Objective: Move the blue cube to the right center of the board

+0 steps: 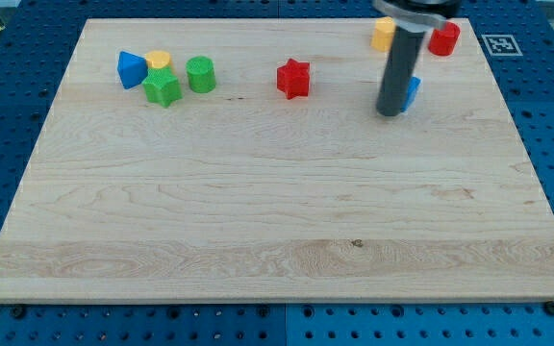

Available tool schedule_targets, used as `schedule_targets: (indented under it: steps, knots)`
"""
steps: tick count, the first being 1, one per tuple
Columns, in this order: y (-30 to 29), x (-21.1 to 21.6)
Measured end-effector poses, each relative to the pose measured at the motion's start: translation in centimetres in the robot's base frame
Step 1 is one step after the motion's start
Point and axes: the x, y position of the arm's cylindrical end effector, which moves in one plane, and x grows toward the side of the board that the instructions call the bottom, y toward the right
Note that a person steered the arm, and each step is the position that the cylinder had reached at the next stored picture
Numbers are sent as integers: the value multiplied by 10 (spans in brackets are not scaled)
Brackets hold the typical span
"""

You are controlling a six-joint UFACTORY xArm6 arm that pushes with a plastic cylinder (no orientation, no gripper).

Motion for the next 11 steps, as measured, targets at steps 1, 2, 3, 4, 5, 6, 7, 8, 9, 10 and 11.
schedule_targets:
  steps: [1,2,3,4,5,6,7,8,9,10,11]
  knots:
    - [-25,-1]
    - [-49,-23]
    - [-49,-54]
    - [-10,-56]
    - [31,-19]
    - [36,-13]
    - [6,-28]
    - [-1,-19]
    - [34,-10]
    - [73,3]
    - [96,28]
